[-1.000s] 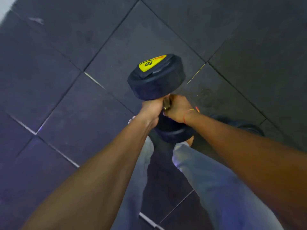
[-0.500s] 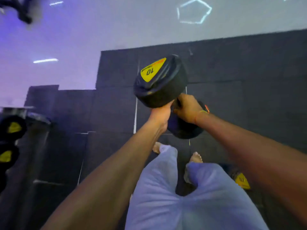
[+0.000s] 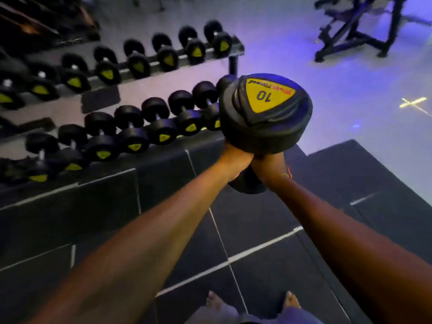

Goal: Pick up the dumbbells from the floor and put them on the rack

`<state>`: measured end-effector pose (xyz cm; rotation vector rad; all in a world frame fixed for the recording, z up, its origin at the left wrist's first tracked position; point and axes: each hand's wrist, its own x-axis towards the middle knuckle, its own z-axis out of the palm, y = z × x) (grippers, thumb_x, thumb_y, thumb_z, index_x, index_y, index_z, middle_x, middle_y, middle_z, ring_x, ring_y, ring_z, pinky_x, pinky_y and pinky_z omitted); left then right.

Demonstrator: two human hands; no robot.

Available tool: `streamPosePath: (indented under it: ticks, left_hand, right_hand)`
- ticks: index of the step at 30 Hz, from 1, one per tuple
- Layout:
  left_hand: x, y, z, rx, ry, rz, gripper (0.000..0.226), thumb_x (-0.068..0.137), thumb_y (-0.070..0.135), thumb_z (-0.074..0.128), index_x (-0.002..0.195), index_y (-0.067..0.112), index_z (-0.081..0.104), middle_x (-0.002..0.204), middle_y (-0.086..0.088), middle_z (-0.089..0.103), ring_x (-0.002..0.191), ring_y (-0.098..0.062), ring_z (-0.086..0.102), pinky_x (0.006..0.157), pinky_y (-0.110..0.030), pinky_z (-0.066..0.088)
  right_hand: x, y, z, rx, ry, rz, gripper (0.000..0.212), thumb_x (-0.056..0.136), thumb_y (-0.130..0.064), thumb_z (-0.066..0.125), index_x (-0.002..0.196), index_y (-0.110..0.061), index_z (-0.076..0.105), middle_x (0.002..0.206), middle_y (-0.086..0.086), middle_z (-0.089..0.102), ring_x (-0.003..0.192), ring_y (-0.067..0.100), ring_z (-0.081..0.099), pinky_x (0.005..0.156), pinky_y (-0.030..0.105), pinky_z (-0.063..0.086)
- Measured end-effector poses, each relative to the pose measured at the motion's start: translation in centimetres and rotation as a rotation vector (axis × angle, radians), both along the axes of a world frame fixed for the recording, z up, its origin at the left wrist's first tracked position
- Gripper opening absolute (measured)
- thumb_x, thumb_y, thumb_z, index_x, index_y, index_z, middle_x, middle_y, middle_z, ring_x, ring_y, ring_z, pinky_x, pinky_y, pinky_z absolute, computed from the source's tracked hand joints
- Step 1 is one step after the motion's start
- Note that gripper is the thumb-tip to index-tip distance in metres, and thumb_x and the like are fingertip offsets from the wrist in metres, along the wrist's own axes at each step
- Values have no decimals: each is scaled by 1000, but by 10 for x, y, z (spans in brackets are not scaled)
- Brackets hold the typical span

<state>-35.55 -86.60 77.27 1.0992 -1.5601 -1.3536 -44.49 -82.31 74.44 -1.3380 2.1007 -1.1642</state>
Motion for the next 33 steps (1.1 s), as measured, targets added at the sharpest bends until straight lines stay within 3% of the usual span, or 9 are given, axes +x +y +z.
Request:
streamPosePath:
  ticks: [4, 8, 10, 12, 15, 19, 23, 28, 33]
  left_hand:
    - [151, -80, -8, -107, -72, 238, 65, 88, 38, 64, 146, 14, 44, 152, -5, 42, 139, -20, 40, 115, -41, 34]
    - [293, -117, -17, -22, -59, 462, 66, 79, 44, 74, 139, 24, 53, 146, 2, 51, 133, -21, 49, 109, -49, 42]
    - [358, -125, -14, -44, -47, 575, 54, 84, 33, 73, 134, 26, 54, 141, 7, 51, 130, -13, 49, 110, -28, 41]
    - [420, -137, -14, -37, -2, 705, 53, 84, 21, 72, 134, 17, 54, 133, 5, 55, 120, -8, 52, 95, -9, 42]
    - [511, -150, -27, 79, 62, 903, 49, 79, 18, 74, 125, 19, 56, 123, 4, 59, 109, -8, 52, 81, -12, 45]
    - [628, -158, -39, 185, 33, 1148, 57, 86, 16, 73, 138, 9, 51, 137, -5, 55, 120, -10, 49, 102, -24, 41]
    - [746, -155, -32, 265, 46, 1305, 46, 91, 1, 64, 135, 3, 52, 130, -5, 56, 109, -9, 47, 83, -11, 41]
    - [914, -161, -57, 388, 87, 1444, 36, 59, 25, 73, 95, 21, 67, 92, 5, 68, 89, -11, 59, 78, -28, 49]
    - [1064, -200, -81, 480, 66, 1436, 18, 78, 19, 76, 94, 18, 67, 93, 1, 69, 84, -12, 61, 76, -31, 50]
  right_hand:
    - [144, -99, -11, -58, -43, 206, 28, 84, -25, 62, 111, -17, 61, 109, 6, 63, 106, 18, 56, 93, 32, 46]
    - [280, -166, -21, 19, -60, 455, 44, 72, -42, 54, 111, -23, 61, 115, 5, 65, 110, 21, 58, 84, 26, 40]
    - [347, -197, -31, 24, -82, 560, 45, 68, -47, 51, 104, -24, 62, 107, 1, 67, 105, 22, 62, 84, 29, 48]
    - [417, -221, -35, 57, -81, 670, 41, 66, -50, 48, 98, -26, 59, 98, -3, 68, 95, 20, 63, 83, 37, 54]
    - [521, -247, -43, 60, -54, 881, 38, 70, -47, 52, 100, -25, 60, 95, -1, 67, 92, 20, 64, 80, 39, 55]
    - [652, -270, -53, 64, 22, 1107, 33, 81, -31, 61, 111, -19, 61, 106, 8, 64, 103, 23, 59, 85, 32, 47]
    - [784, -275, -64, 152, 19, 1361, 25, 79, -30, 69, 100, -17, 66, 101, 8, 68, 100, 23, 62, 79, 26, 44]
    - [948, -282, -85, 165, 30, 1438, 22, 74, -37, 74, 81, -18, 66, 83, 6, 70, 86, 22, 66, 72, 31, 50]
    - [1086, -310, -104, 266, -21, 1442, 22, 69, -36, 76, 74, -23, 59, 81, 10, 69, 72, 19, 62, 62, 25, 36]
